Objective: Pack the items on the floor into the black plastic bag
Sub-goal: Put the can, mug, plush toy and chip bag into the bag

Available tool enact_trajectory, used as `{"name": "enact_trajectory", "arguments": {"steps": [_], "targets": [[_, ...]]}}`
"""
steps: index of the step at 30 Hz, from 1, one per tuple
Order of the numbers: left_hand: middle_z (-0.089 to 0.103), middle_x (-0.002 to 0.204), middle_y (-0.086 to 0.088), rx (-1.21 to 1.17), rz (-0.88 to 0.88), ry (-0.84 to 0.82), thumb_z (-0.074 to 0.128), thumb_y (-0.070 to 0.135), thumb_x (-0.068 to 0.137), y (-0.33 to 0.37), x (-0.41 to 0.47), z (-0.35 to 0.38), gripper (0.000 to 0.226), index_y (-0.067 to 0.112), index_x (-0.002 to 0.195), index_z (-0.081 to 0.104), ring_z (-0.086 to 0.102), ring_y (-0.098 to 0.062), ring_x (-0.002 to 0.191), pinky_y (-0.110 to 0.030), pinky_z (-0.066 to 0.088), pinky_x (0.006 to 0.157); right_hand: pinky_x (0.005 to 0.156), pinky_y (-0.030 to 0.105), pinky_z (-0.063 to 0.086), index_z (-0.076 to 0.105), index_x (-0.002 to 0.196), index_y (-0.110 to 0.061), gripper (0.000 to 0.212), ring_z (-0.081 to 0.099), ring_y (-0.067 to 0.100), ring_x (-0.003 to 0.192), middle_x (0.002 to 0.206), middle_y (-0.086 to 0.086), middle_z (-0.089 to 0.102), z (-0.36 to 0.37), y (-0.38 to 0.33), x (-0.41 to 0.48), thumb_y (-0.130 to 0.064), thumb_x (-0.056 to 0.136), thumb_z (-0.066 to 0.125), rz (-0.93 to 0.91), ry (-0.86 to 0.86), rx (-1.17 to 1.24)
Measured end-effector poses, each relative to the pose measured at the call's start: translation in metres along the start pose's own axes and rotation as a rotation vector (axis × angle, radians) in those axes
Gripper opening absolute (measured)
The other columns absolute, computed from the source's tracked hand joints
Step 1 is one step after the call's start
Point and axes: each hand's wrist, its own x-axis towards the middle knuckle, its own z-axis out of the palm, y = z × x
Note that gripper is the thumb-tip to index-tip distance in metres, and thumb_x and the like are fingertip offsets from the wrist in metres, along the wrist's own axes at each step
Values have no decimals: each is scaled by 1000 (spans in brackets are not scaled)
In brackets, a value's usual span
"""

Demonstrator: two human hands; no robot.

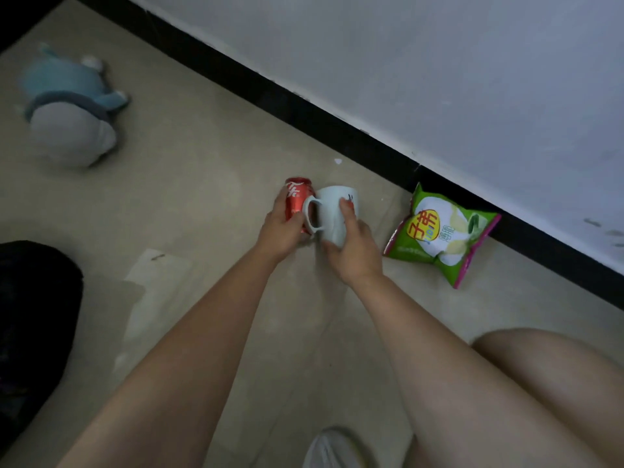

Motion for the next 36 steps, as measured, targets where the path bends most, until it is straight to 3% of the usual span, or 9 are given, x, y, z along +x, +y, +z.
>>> {"name": "enact_trajectory", "arguments": {"steps": [5,11,15,18,22,27,30,33,36], "targets": [[60,133,-2,-164,-66,132,59,38,79,-41,-36,-44,73,38,146,30,61,-17,114,-38,48,102,104,36,39,9,153,-46,79,48,33,129,154,5,27,21,-24,-15,-39,93,58,-118,-198,-17],[65,119,-10,-283,-217,342,68,28,91,-91,-104,-89,61,31,139,30,66,-14,98,-21,48,73,96,36,46,26,146,-47,78,57,32,114,135,5,42,57,-69,-51,-33,82,67,-233,-377,-13],[63,121,-15,-267,-299,381,69,21,91,-119,-138,-109,72,25,147,23,63,-21,100,-28,45,82,86,33,45,28,141,-41,81,58,33,107,125,4,42,73,-81,-73,-32,73,73,-261,-425,-19],[60,125,-12,-235,-343,391,68,20,90,-129,-149,-114,76,19,151,23,60,-21,103,-29,42,86,92,33,42,24,150,-29,95,54,31,117,131,8,46,81,-82,-69,-35,72,77,-169,-440,-56],[63,121,-3,-141,-329,341,79,37,78,-133,-139,-105,71,18,137,44,62,-20,103,-33,50,87,89,29,49,54,129,-24,71,60,20,111,120,0,64,87,-84,-58,-38,66,83,-29,-486,-29],[66,116,-4,-194,-367,381,79,35,74,-131,-133,-103,65,18,130,50,64,-23,100,-37,54,87,82,28,52,61,111,-28,57,62,12,97,108,-9,67,93,-91,-56,-35,61,87,36,-500,41],[66,114,-3,-312,-339,399,79,32,77,-131,-159,-123,58,21,126,50,66,-20,97,-41,56,89,80,23,49,58,119,-28,63,63,10,99,109,-10,65,96,-108,-64,-34,64,88,-20,-481,98],[66,113,3,-426,-234,452,81,28,73,-134,-202,-162,62,27,127,49,67,-17,101,-45,55,93,68,14,45,52,117,-34,59,58,-6,88,100,-20,61,98,-152,-81,-34,70,87,-138,-517,198],[64,122,5,-465,-163,555,81,30,72,-140,-253,-208,70,24,134,48,64,-12,109,-42,52,98,70,17,48,51,123,-32,64,61,-4,90,104,-19,62,112,-195,-107,-33,70,87,-182,-544,288]]}}
